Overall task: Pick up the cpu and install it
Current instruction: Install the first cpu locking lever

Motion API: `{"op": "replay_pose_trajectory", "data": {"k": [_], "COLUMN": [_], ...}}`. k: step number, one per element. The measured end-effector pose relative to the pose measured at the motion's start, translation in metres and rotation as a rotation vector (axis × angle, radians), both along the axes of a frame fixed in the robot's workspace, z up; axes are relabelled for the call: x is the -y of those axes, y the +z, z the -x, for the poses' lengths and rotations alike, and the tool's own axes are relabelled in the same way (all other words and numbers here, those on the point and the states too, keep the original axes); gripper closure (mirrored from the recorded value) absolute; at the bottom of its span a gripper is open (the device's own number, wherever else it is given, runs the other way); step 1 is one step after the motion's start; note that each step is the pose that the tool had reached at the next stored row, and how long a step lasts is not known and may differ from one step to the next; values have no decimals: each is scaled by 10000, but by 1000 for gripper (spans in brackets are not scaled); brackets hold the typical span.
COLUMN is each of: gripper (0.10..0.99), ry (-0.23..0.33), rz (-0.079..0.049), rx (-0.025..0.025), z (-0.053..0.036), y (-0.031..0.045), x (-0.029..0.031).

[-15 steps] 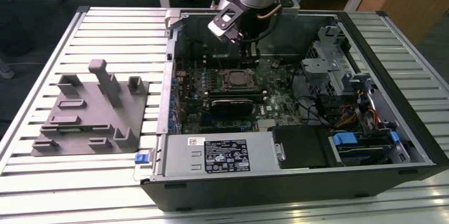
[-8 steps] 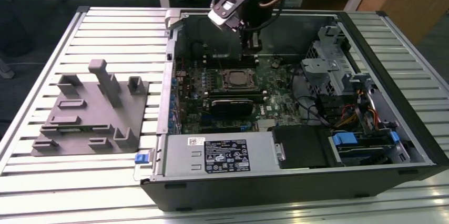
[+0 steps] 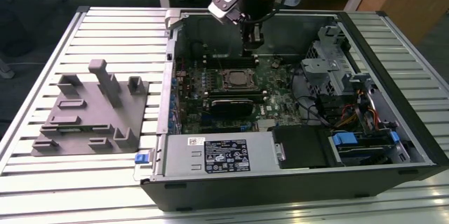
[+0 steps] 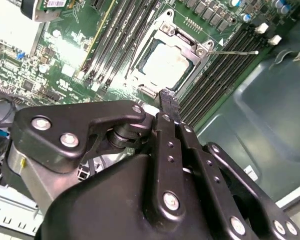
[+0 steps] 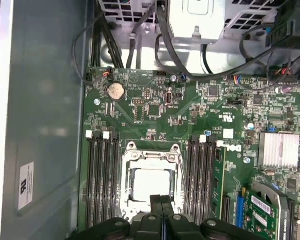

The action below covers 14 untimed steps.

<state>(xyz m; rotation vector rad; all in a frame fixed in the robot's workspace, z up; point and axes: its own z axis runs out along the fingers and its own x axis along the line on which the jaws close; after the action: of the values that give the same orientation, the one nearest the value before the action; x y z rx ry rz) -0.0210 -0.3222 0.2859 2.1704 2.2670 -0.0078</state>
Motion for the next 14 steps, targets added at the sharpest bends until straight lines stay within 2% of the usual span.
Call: {"op": "replay_pose_trajectory", "data": {"k": [6,7,14], "gripper": [980,980,980], "ry": [1077,1569,2735], "rz": [4,4,3], "rx": [2,1,2], "z": [0,0,5], "y": [-7,-10,-14], "x": [0,0,1]}}
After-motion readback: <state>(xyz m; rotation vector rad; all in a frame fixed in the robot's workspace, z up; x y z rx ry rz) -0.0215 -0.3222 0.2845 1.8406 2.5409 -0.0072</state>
